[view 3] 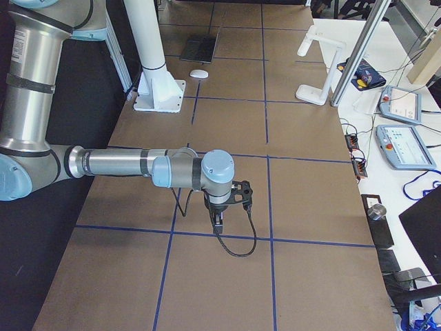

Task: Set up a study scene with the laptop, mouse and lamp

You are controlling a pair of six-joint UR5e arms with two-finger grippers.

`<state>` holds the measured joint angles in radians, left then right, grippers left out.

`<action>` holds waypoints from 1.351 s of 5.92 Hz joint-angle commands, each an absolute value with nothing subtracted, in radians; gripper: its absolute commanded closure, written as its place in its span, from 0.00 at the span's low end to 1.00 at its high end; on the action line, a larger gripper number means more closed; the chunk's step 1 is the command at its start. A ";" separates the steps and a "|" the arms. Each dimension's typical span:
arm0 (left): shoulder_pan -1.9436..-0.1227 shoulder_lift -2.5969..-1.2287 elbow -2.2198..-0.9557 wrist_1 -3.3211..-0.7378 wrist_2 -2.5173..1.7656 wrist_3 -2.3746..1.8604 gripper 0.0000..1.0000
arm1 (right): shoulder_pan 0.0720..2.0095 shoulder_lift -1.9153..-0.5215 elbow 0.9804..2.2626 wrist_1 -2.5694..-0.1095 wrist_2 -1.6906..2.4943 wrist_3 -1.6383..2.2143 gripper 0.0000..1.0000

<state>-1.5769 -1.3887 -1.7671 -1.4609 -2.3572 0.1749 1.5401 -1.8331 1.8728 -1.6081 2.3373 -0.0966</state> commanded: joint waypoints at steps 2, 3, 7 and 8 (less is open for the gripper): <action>-1.575 -1.385 -1.770 -1.459 -2.350 0.175 0.00 | 1.539 -1.832 1.873 -1.606 2.353 -0.097 0.00; -1.574 -1.385 -1.776 -1.462 -2.355 0.167 0.00 | 1.539 -1.830 1.873 -1.565 2.353 -0.091 0.00; -1.552 -1.502 -1.796 -1.665 -2.361 0.175 0.00 | 1.540 -1.832 1.873 -1.542 2.355 -0.092 0.00; -1.524 -1.435 -1.783 -1.806 -2.361 0.179 0.00 | 1.540 -1.833 1.873 -1.542 2.355 -0.092 0.00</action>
